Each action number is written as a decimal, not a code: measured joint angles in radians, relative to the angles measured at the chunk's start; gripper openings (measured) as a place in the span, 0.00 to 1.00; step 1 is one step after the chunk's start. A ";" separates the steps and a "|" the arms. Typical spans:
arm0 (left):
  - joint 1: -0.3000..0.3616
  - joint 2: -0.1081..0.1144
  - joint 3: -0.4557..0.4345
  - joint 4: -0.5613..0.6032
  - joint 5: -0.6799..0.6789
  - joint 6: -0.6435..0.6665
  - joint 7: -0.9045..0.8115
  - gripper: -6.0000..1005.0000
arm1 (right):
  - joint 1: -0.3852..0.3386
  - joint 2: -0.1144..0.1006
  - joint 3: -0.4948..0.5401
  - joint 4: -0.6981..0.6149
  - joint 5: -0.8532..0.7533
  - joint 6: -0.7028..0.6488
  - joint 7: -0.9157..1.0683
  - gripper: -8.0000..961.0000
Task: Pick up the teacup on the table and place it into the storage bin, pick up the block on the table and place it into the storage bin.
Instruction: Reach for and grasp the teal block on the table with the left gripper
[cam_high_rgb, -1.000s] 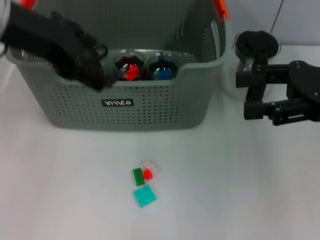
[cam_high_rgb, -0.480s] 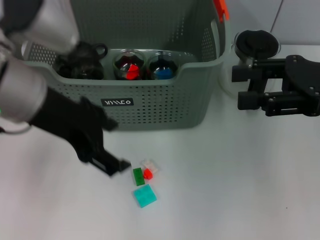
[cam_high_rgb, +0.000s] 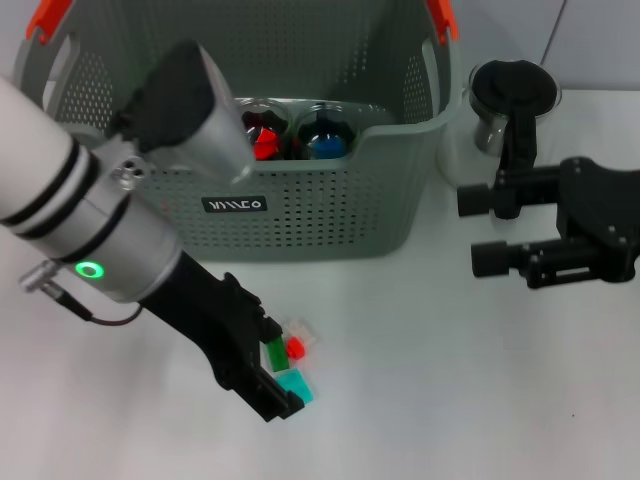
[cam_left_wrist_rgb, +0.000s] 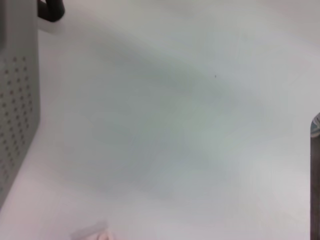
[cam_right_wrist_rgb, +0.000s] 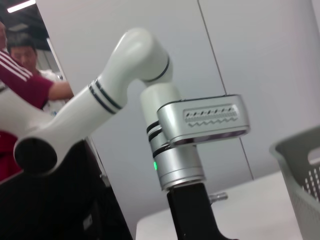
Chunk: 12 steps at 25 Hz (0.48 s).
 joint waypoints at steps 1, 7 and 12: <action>-0.007 0.001 0.010 -0.021 0.002 -0.014 0.004 0.91 | 0.000 -0.001 0.000 -0.001 -0.015 0.000 0.000 0.78; -0.029 0.000 0.054 -0.082 0.009 -0.062 0.011 0.91 | 0.008 -0.012 -0.001 -0.010 -0.082 -0.001 0.011 0.80; -0.033 -0.002 0.096 -0.132 0.011 -0.111 0.004 0.91 | 0.024 -0.022 0.010 -0.011 -0.084 0.001 0.019 0.81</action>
